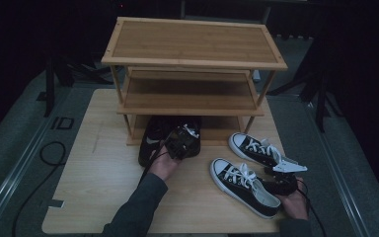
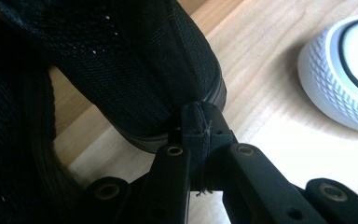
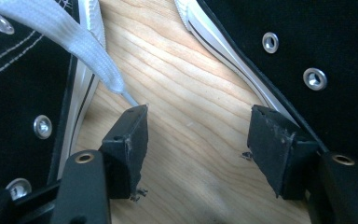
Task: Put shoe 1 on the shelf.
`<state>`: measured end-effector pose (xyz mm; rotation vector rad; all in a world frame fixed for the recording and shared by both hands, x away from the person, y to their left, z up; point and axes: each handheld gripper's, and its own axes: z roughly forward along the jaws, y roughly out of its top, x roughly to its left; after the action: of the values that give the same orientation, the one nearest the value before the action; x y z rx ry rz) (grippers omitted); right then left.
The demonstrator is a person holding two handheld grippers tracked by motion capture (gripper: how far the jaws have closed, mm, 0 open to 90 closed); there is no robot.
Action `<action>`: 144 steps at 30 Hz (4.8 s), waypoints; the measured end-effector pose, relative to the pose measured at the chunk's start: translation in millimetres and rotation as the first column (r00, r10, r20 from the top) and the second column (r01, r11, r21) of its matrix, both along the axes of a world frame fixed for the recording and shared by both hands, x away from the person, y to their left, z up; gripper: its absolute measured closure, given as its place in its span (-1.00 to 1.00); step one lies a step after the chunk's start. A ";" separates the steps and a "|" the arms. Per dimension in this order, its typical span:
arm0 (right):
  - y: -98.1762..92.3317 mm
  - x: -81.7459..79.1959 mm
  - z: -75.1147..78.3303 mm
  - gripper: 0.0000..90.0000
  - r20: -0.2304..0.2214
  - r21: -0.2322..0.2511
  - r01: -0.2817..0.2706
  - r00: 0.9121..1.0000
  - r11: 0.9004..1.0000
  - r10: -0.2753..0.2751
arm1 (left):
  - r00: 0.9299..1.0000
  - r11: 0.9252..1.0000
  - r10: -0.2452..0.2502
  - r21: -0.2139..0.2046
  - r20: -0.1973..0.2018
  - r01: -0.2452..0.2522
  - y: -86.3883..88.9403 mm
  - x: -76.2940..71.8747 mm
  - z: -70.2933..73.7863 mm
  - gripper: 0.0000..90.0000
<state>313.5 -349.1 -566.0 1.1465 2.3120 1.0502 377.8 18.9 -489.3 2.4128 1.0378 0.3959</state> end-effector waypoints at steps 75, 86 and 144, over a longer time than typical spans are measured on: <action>0.2 0.1 -0.1 -0.16 0.002 -0.002 -0.002 1.000 1.000 0.002 | 0.998 0.996 -0.027 -0.082 -0.058 0.022 69.9 -53.9 -12.9 1.00; 0.3 0.0 -0.1 -0.16 0.003 -0.003 -0.002 1.000 1.000 0.002 | 0.997 0.994 0.006 -0.105 -0.072 -0.014 86.4 -61.4 -21.7 1.00; 0.4 0.9 -0.1 -0.16 0.002 -0.004 -0.008 1.000 1.000 0.008 | 0.981 0.983 0.159 -0.079 -0.108 -0.168 143.3 -57.4 -49.6 0.99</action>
<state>314.4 -348.7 -566.1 1.1349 2.3175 1.0489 320.4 162.2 -539.0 2.2973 1.2765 0.2792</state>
